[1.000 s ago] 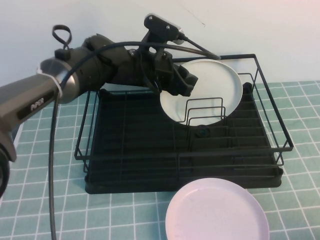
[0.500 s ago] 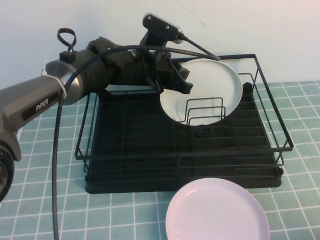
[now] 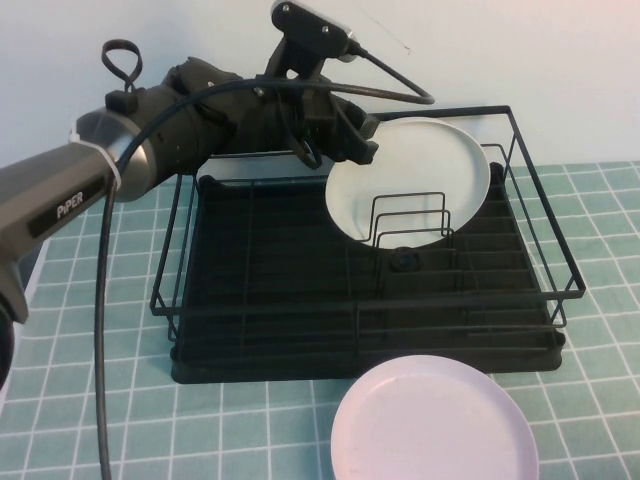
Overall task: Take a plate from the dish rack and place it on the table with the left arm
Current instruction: Grasp the plate from the shelf, then place the plate from the table
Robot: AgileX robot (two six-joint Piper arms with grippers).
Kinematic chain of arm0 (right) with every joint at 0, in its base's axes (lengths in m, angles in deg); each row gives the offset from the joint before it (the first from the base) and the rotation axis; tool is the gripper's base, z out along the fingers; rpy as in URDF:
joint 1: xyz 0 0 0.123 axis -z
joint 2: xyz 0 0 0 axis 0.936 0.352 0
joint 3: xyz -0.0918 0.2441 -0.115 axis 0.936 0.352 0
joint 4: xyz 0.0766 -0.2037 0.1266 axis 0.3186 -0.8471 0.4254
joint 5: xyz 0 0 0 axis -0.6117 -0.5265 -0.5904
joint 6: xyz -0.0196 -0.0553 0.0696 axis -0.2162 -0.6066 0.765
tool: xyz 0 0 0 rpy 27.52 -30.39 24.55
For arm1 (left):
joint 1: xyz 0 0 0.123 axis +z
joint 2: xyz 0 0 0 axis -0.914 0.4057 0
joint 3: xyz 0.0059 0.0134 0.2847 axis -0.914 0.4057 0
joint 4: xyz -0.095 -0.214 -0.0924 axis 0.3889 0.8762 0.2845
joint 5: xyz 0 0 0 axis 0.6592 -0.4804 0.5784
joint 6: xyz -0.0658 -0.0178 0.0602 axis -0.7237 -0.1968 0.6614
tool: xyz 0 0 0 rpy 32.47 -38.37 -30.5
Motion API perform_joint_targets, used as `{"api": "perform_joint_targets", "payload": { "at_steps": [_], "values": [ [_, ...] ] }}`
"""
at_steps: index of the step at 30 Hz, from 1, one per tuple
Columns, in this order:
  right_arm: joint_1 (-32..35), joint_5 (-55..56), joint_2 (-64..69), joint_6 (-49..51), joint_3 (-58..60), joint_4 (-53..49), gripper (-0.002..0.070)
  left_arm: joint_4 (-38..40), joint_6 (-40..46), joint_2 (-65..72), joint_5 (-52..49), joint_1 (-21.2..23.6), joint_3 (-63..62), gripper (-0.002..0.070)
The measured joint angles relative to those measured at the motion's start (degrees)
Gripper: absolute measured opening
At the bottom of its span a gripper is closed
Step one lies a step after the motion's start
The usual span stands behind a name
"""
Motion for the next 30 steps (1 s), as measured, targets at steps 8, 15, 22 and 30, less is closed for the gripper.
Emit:
{"api": "perform_joint_targets", "payload": {
  "at_steps": [8,15,22,30],
  "values": [
    [0.0,0.0,0.0,0.0,0.0,0.0,-0.0001,5.6,-0.1,3.2,2.9,0.0,-0.2,0.036],
    [0.0,0.0,0.0,0.0,0.0,0.0,-0.0001,6.1,-0.1,6.4,3.0,0.0,-0.2,0.0233],
    [0.0,0.0,0.0,0.0,0.0,0.0,-0.0001,5.2,0.2,5.5,0.8,0.6,-0.4,0.0117],
    [0.0,0.0,0.0,0.0,0.0,0.0,-0.0001,3.1,-1.0,-5.6,-2.1,3.0,-0.4,0.006]
  ]
}}
